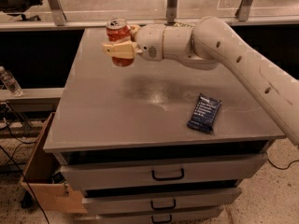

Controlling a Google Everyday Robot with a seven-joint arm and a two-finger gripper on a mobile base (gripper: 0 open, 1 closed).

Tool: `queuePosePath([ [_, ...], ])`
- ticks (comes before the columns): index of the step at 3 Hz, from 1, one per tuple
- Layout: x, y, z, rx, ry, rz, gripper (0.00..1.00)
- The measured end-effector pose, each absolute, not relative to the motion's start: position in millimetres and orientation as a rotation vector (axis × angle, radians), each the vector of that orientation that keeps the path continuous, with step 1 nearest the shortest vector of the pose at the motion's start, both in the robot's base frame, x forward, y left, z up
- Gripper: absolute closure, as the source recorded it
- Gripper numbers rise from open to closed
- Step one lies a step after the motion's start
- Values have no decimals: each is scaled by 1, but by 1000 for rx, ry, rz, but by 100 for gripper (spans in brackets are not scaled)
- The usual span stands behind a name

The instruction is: Pick coke can

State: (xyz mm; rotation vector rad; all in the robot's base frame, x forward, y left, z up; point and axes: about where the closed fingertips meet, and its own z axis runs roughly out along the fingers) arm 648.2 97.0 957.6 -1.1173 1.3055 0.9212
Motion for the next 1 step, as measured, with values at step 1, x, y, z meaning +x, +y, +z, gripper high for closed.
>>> queuePosePath([
  [1,648,89,960,-1112,1309,911,100],
])
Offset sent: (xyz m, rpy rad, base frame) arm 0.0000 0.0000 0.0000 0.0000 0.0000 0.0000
